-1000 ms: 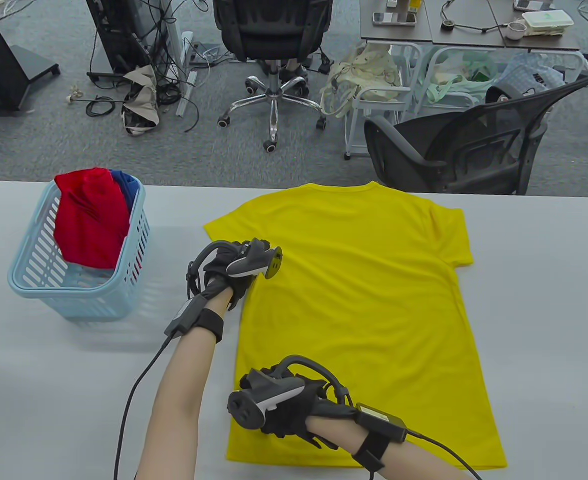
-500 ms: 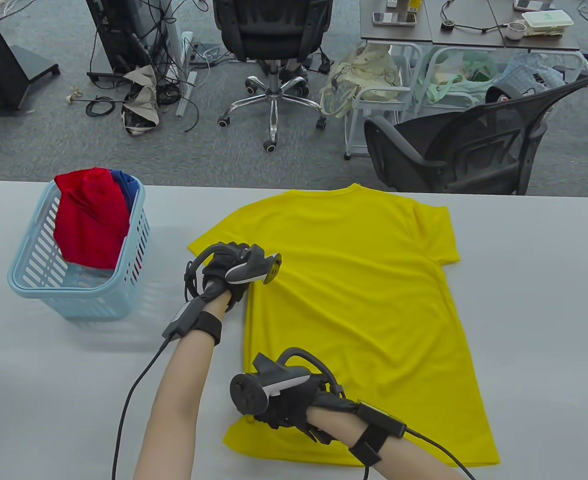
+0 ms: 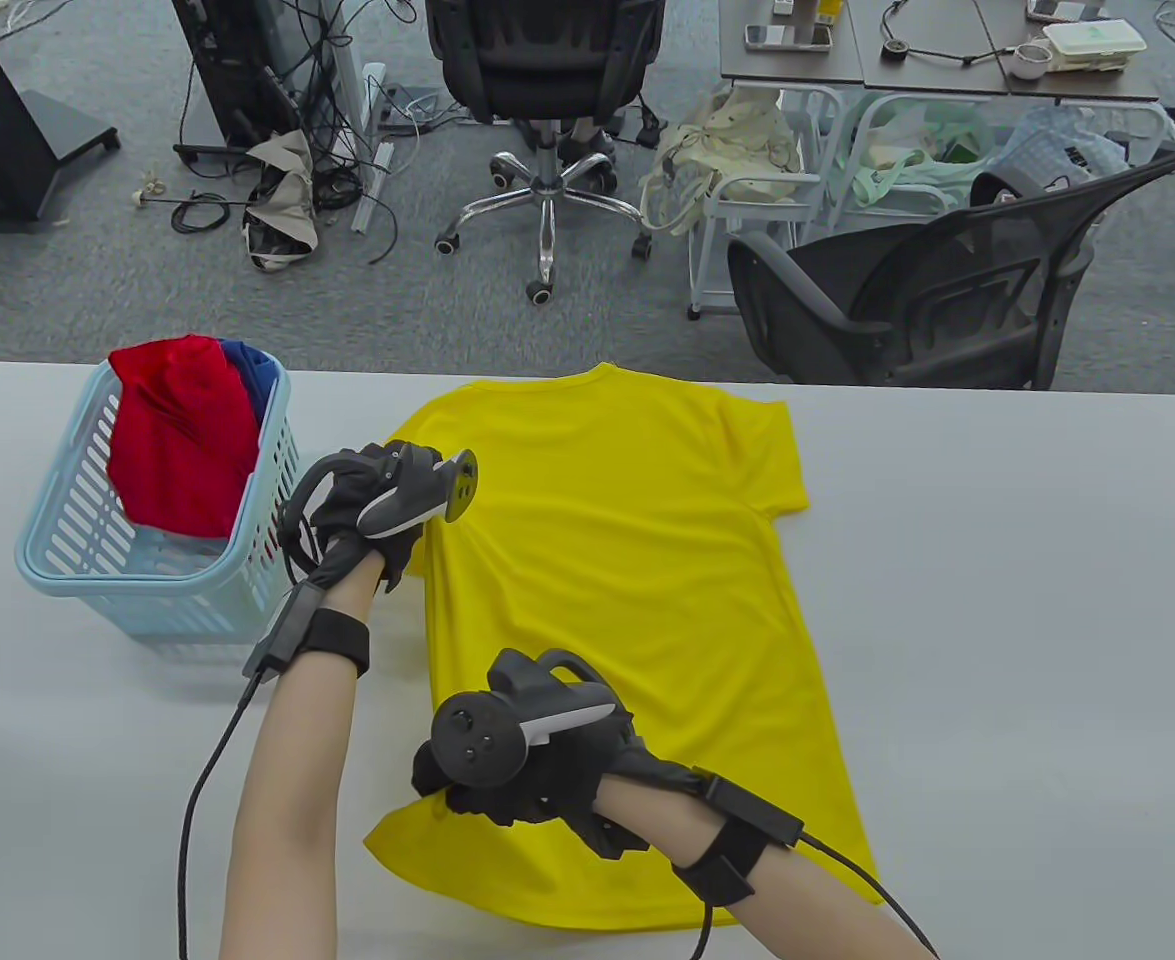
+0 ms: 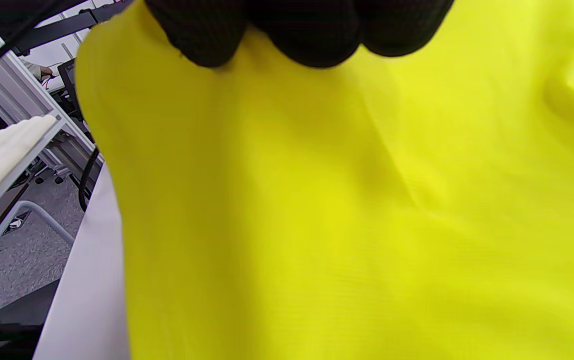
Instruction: Roll t-shirt into tight roll
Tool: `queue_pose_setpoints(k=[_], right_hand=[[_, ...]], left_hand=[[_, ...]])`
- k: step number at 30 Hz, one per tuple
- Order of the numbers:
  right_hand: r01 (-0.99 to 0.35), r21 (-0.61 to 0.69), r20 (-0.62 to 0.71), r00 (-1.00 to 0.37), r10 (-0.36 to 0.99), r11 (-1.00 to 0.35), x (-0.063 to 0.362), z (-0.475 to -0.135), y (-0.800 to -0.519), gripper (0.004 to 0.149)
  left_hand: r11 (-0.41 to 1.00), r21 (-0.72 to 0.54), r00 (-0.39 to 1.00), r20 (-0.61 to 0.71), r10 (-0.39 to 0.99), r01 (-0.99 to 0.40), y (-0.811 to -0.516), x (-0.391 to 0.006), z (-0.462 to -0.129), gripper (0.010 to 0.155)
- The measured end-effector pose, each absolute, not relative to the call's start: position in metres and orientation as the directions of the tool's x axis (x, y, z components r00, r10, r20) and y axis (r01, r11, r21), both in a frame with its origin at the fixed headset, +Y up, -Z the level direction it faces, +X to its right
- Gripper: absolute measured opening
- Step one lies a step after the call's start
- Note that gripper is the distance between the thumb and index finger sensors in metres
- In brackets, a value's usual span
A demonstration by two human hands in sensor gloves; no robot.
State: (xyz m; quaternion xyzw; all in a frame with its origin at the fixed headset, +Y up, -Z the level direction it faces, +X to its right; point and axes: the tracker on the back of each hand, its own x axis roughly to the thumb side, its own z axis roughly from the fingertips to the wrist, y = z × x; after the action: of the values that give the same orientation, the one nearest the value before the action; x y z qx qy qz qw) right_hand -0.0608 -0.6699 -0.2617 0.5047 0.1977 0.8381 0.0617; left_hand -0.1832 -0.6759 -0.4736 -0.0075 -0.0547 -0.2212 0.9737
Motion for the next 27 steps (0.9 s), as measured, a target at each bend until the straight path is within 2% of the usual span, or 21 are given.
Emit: queue_pose_setpoints(k=[7, 12, 14, 17, 21, 23, 25, 27], right_hand=[[0.021, 0.446, 0.742, -0.567, 0.357, -0.895, 0.021, -0.268, -0.661, 0.038], [-0.007, 0.448, 0.661, -0.671, 0.337, -0.894, 0.102, -0.263, -0.657, 0.037], [-0.003, 0.466, 0.598, -0.736, 0.317, -0.885, 0.14, -0.263, -0.657, 0.037], [0.014, 0.474, 0.42, -0.883, 0.211, -0.881, 0.2, -0.263, -0.66, 0.042], [-0.077, 0.463, 0.233, -0.951, 0.204, -0.883, 0.244, -0.266, -0.671, 0.049], [-0.089, 0.473, 0.199, -0.958, 0.205, -0.876, 0.25, -0.271, -0.679, 0.05], [-0.121, 0.491, 0.179, -0.955, 0.236, -0.863, 0.247, -0.277, -0.689, 0.051], [-0.128, 0.523, 0.191, -0.946, 0.263, -0.843, 0.235, -0.284, -0.703, 0.053]], left_hand=[[0.918, 0.085, 0.89, 0.227, -0.396, 0.387, -0.664, -0.093, -0.485, 0.043], [0.907, 0.156, 0.842, 0.337, -0.422, 0.392, -0.662, 0.004, -0.49, 0.043], [0.91, 0.179, 0.844, 0.342, -0.414, 0.374, -0.663, 0.036, -0.489, 0.044], [0.928, 0.091, 0.857, 0.36, -0.369, 0.362, -0.671, 0.068, -0.488, 0.065], [0.915, 0.105, 0.826, 0.399, -0.398, 0.39, -0.679, 0.074, -0.48, 0.068], [0.913, 0.088, 0.817, 0.418, -0.398, 0.399, -0.684, 0.067, -0.474, 0.067], [0.91, 0.035, 0.811, 0.442, -0.385, 0.413, -0.691, 0.056, -0.466, 0.066], [0.884, -0.081, 0.794, 0.482, -0.37, 0.461, -0.705, 0.039, -0.453, 0.066]])
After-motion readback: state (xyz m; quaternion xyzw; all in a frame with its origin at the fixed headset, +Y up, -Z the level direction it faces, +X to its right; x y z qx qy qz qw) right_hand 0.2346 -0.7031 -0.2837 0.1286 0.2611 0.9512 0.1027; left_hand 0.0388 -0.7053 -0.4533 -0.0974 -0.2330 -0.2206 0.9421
